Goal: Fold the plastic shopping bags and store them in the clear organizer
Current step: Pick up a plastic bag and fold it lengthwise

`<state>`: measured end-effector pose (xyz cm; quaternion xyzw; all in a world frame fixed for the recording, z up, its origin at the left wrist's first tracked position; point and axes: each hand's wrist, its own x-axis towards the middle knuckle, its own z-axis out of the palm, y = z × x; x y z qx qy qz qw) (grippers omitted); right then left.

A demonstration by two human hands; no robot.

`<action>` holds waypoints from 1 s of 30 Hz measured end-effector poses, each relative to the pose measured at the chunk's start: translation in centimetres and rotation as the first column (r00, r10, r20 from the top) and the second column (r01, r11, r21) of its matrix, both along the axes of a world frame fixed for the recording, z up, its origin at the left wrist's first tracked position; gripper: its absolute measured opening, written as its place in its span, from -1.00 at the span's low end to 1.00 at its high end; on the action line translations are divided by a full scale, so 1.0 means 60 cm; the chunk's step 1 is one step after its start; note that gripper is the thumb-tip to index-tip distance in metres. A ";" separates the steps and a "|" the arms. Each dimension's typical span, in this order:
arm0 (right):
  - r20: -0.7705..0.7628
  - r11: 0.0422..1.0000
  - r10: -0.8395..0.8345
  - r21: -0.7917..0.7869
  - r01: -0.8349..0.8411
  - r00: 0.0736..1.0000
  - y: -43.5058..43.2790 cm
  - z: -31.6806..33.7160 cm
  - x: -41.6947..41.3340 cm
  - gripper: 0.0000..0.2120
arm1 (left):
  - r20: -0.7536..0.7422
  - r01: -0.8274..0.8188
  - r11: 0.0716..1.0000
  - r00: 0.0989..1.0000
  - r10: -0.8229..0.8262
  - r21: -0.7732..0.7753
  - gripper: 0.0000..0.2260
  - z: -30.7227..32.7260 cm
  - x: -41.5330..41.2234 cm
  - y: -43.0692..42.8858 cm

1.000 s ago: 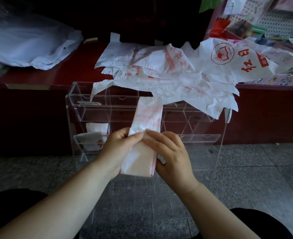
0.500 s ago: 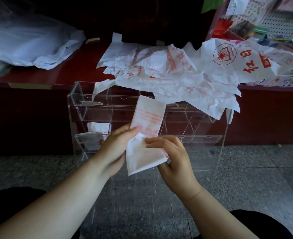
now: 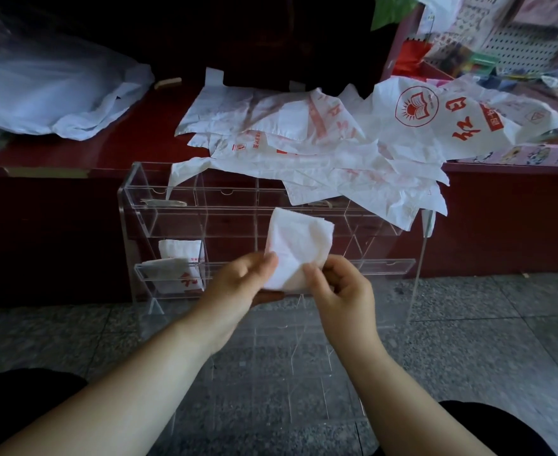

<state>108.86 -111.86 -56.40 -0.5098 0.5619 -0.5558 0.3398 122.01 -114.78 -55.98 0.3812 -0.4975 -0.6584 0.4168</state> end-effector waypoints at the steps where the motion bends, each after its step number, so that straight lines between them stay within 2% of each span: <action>1: -0.036 1.000 0.008 0.010 -0.008 0.999 0.001 -0.001 0.001 -0.80 | 0.049 -0.044 0.998 0.998 0.046 -0.044 -0.88 0.000 -0.002 0.001; 2: -0.074 1.000 0.015 0.027 -0.013 0.997 0.002 -0.002 0.003 -0.81 | 0.091 -0.102 0.992 0.990 0.109 -0.078 -0.96 0.003 -0.005 0.003; 4: -0.122 0.998 0.016 0.065 -0.008 0.992 0.002 -0.006 0.006 -0.80 | 0.159 -0.200 0.971 0.963 0.219 -0.130 -0.86 0.001 -0.007 0.004; 6: -0.122 0.996 -0.002 0.091 0.013 0.993 0.001 -0.004 0.008 -0.79 | 0.212 -0.247 0.956 0.937 0.278 -0.160 -0.84 -0.005 -0.006 0.001; 8: -0.057 0.991 -0.015 0.134 0.022 0.998 -0.001 0.001 0.007 -0.81 | 0.262 -0.245 0.950 0.920 0.291 -0.195 -0.84 -0.006 -0.004 0.000; 10: 0.122 0.977 0.013 0.209 -0.039 0.992 -0.003 0.005 0.003 -0.90 | 0.287 -0.197 0.955 0.923 0.257 -0.222 -0.83 -0.007 -0.002 -0.002; 11: 0.222 0.963 0.046 0.251 -0.102 0.974 -0.004 0.004 0.001 -0.81 | 0.295 -0.159 0.960 0.928 0.225 -0.231 -0.82 -0.008 -0.001 -0.002; 12: 0.290 0.948 0.075 0.278 -0.159 0.954 -0.004 0.003 -0.002 -0.60 | 0.313 -0.116 0.967 0.932 0.185 -0.229 -0.81 -0.006 -0.001 -0.001; 13: 0.319 0.936 0.094 0.294 -0.192 0.943 -0.005 0.001 -0.004 -0.41 | 0.338 -0.073 0.971 0.929 0.149 -0.228 -0.81 -0.006 -0.001 0.000; 14: 0.326 0.934 0.092 0.298 -0.195 0.941 -0.005 0.000 -0.004 -0.33 | 0.374 -0.040 0.973 0.919 0.124 -0.226 -0.82 -0.008 0.000 0.001; 17: 0.354 0.950 0.056 0.270 -0.160 0.933 -0.008 -0.002 -0.007 -0.56 | 0.443 -0.018 0.971 0.888 0.125 -0.239 -0.72 -0.013 0.001 0.000; 21: 0.438 0.939 0.149 0.218 -0.265 0.887 -0.014 0.006 -0.022 -0.80 | 0.449 0.024 0.980 0.891 0.068 -0.196 -0.64 -0.010 0.004 -0.005; 24: 0.414 0.939 0.176 0.203 -0.279 0.893 -0.015 0.016 -0.026 -0.82 | 0.465 0.014 0.982 0.882 0.076 -0.186 -0.70 -0.007 0.010 -0.012; 28: 0.405 0.959 0.098 0.204 -0.195 0.909 -0.017 0.014 -0.032 -0.83 | 0.264 -0.138 0.990 0.954 0.143 -0.036 -0.83 -0.009 0.014 -0.019; 30: 0.423 0.930 0.137 0.257 -0.263 0.896 -0.018 0.012 -0.034 -0.88 | 0.210 -0.143 0.990 0.968 0.138 0.011 -0.83 -0.009 0.015 -0.019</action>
